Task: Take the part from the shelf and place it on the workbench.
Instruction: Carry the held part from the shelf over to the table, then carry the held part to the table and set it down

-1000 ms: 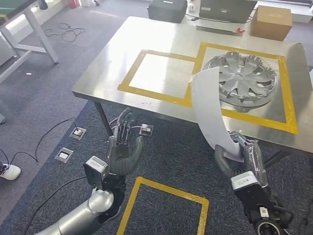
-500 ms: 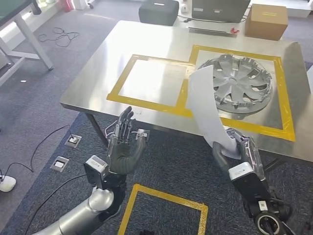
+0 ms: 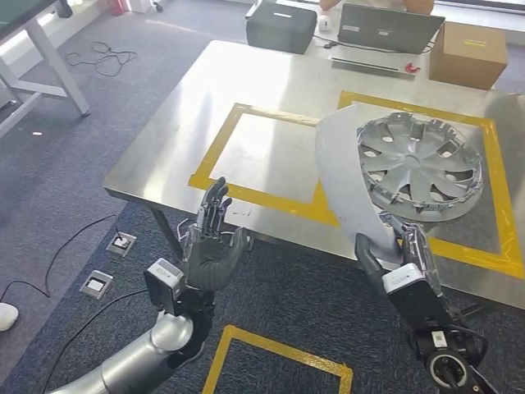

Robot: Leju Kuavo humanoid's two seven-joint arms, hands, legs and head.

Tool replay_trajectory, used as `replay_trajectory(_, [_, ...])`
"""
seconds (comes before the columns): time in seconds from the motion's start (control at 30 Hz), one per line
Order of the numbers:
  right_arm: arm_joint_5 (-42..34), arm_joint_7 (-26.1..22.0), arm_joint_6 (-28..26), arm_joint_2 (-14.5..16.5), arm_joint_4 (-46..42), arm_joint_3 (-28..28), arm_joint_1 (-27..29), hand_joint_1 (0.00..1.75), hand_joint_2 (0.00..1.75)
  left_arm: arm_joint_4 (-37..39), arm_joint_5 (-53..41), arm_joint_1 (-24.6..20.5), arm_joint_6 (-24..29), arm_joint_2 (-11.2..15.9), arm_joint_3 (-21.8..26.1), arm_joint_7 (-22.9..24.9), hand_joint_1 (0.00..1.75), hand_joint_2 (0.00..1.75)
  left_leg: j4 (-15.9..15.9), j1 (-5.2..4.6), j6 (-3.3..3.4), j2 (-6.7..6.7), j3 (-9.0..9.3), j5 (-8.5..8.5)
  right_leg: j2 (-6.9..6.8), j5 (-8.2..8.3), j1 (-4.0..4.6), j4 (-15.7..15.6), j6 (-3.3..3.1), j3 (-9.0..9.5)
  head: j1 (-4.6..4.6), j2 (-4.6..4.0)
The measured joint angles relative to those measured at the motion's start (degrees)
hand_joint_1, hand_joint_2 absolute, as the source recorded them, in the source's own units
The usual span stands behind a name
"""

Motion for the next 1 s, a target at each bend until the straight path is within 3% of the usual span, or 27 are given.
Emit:
replay_trajectory(0.03, [-0.1,0.0,0.2,0.0,0.2,0.0,-0.2,1.75,1.75,0.0,0.0,-0.1,0.0,0.0,0.0,0.0,0.00,1.75,0.0,-0.18,-0.10,-0.06,0.78,-0.57,0.02,2.99,0.22,-4.2,-0.49,1.17,0.03,0.00])
replay_trajectory(0.1, [-0.3,0.1,0.7,0.1,0.6,0.0,-0.7,1.75,1.75,0.1,0.1,-0.3,0.0,-0.1,0.0,0.1,0.00,1.75,0.0,-0.39,-0.52,-0.16,1.45,-1.41,0.02,6.08,0.63,-9.6,-1.21,2.93,0.19,0.01])
replay_trajectory(0.23, [-0.5,0.0,1.5,0.7,1.7,0.1,-2.1,1.75,1.75,0.2,0.1,-1.0,0.0,-0.2,-0.1,0.1,0.00,1.75,1.3,-0.46,-1.63,-0.06,1.47,-1.92,0.11,6.30,0.36,-11.5,-1.90,4.91,0.22,0.00])
replay_trajectory(0.3, [-0.8,-0.2,2.1,1.0,2.4,0.2,-3.1,1.75,1.75,0.3,0.2,-1.4,0.0,-0.2,-0.1,0.0,0.00,1.75,7.0,-0.16,-2.30,0.08,-1.85,-3.36,0.15,6.16,0.08,-12.0,-2.14,5.76,-0.03,0.00])
replay_trajectory(0.37, [-1.1,-0.3,2.6,1.5,3.3,0.3,-3.7,1.75,1.75,0.5,0.2,-1.5,0.0,-0.2,-0.1,0.0,0.00,1.75,14.5,0.19,-3.03,0.14,-7.36,-5.88,0.15,5.62,0.05,-12.0,-2.28,6.11,-0.28,0.00])
replay_trajectory(0.4, [-1.2,-0.3,2.7,1.6,3.6,0.3,-3.8,1.75,1.75,0.6,0.2,-1.4,0.0,-0.2,-0.1,0.0,0.00,1.75,16.6,0.36,-3.32,0.17,-9.45,-6.57,0.14,5.24,0.03,-12.0,-2.26,6.39,-0.31,0.01])
replay_trajectory(0.43, [-1.4,-0.4,2.7,1.8,4.0,0.5,-3.8,1.75,1.75,0.7,0.2,-1.4,0.0,-0.2,-0.1,0.0,0.00,1.75,16.6,0.49,-3.50,0.21,-10.54,-6.12,0.14,4.80,0.00,-12.0,-2.19,6.80,-0.32,0.01])
replay_trajectory(0.47, [-1.6,-0.5,2.8,1.9,4.4,0.6,-3.9,1.75,1.75,0.8,0.2,-1.3,0.0,-0.2,-0.1,-0.1,0.00,1.75,14.4,0.61,-3.58,0.26,-10.47,-4.24,0.15,4.30,-0.04,-11.9,-2.10,7.37,-0.34,0.01])
replay_trajectory(0.53, [-2.1,-1.0,2.9,2.3,5.3,0.7,-4.5,1.75,1.75,1.0,0.3,-1.4,0.0,-0.2,-0.2,-0.3,0.00,1.75,6.4,0.79,-3.44,0.40,-8.35,1.65,0.18,3.18,-0.08,-11.8,-1.70,8.63,-0.37,0.00])
replay_trajectory(0.6, [-2.7,-1.3,3.2,2.7,6.1,0.9,-5.5,1.75,1.75,1.2,0.5,-1.5,0.0,-0.2,-0.3,-0.5,0.00,1.75,1.0,0.60,-2.80,0.51,-6.75,4.38,0.33,2.29,0.01,-11.8,-1.03,9.18,-0.34,0.01])
replay_trajectory(0.7, [-3.3,-1.4,3.7,3.3,7.4,1.2,-6.9,1.75,1.75,1.4,0.7,-1.8,-0.4,-0.4,-0.5,-0.8,0.00,1.75,0.1,0.46,-1.45,0.34,-6.07,4.25,0.37,1.47,0.04,-11.5,0.00,9.46,-0.30,0.00])
replay_trajectory(0.77, [-3.6,-1.5,4.2,3.7,8.3,1.5,-8.1,1.75,1.75,1.5,0.7,-2.3,-0.7,-0.7,-0.5,-0.8,0.00,1.75,0.0,0.58,-0.72,0.28,-5.07,3.81,0.24,0.37,-0.13,-8.8,0.51,8.48,-0.19,0.00])
replay_trajectory(0.9, [-4.8,-2.0,5.6,4.9,11.3,2.3,-10.6,1.75,1.75,1.9,0.5,-2.8,-0.5,-1.1,-1.1,-1.1,0.00,1.75,0.0,0.53,-0.16,0.26,-3.48,2.45,0.12,-4.16,-0.24,5.1,1.06,0.08,0.04,0.00])
replay_trajectory(0.93, [-5.1,-2.2,5.8,5.2,12.1,2.5,-11.0,1.75,1.75,1.9,0.4,-2.8,-0.4,-1.1,-1.2,-1.1,0.00,1.75,0.0,0.51,-0.18,0.19,-2.95,2.03,0.11,-4.00,-0.24,6.0,1.02,-1.14,0.05,0.01])
replay_trajectory(0.97, [-5.3,-2.3,5.9,5.5,12.7,2.7,-11.3,1.75,1.75,1.9,0.3,-2.8,-0.2,-1.1,-1.3,-1.2,0.00,1.75,0.0,0.48,-0.22,0.11,-2.31,1.57,0.10,-2.52,-0.23,4.6,0.87,-1.25,0.06,0.01])
replay_trajectory(1.0, [-5.4,-2.4,6.0,5.7,13.2,2.8,-11.6,1.75,1.75,1.9,0.2,-2.8,-0.1,-1.1,-1.3,-1.2,0.00,1.75,0.0,0.46,-0.30,0.03,-1.56,1.07,0.10,0.16,-0.21,1.2,0.61,-0.41,0.07,0.01])
